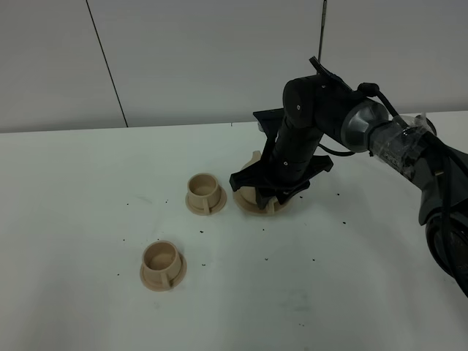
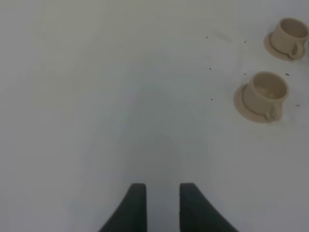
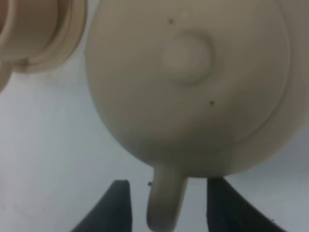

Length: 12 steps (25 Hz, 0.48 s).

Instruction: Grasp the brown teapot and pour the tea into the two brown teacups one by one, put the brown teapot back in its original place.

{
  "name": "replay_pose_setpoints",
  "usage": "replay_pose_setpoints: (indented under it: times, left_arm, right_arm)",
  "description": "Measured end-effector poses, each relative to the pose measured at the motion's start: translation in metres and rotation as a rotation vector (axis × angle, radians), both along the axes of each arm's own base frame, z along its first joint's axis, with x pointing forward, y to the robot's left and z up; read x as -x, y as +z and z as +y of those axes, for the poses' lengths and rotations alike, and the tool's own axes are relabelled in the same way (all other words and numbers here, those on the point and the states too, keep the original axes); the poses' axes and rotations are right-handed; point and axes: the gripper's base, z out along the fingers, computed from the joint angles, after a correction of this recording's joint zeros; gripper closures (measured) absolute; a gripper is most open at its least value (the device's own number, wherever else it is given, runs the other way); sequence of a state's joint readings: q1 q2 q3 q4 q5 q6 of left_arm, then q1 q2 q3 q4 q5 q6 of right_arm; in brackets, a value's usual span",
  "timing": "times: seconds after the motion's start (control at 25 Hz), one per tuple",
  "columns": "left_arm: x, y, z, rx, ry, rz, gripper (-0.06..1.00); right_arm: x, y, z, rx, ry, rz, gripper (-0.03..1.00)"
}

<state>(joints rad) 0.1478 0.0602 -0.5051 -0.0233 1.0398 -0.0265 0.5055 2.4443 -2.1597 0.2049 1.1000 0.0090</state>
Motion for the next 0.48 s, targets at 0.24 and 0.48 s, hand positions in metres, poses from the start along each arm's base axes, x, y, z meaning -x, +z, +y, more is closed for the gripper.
replay_pose_setpoints:
  times: [0.24, 0.48]
  left_arm:
    - [0.0000, 0.0000, 0.0000, 0.000, 0.000, 0.000, 0.70]
    - [0.0000, 0.0000, 0.0000, 0.000, 0.000, 0.000, 0.70]
  right_arm:
    - [-0.0002, 0.0001, 0.0001, -0.001, 0.000, -0.003, 0.70]
    - [-0.0004, -0.0015, 0.0001, 0.001, 0.000, 0.000, 0.79]
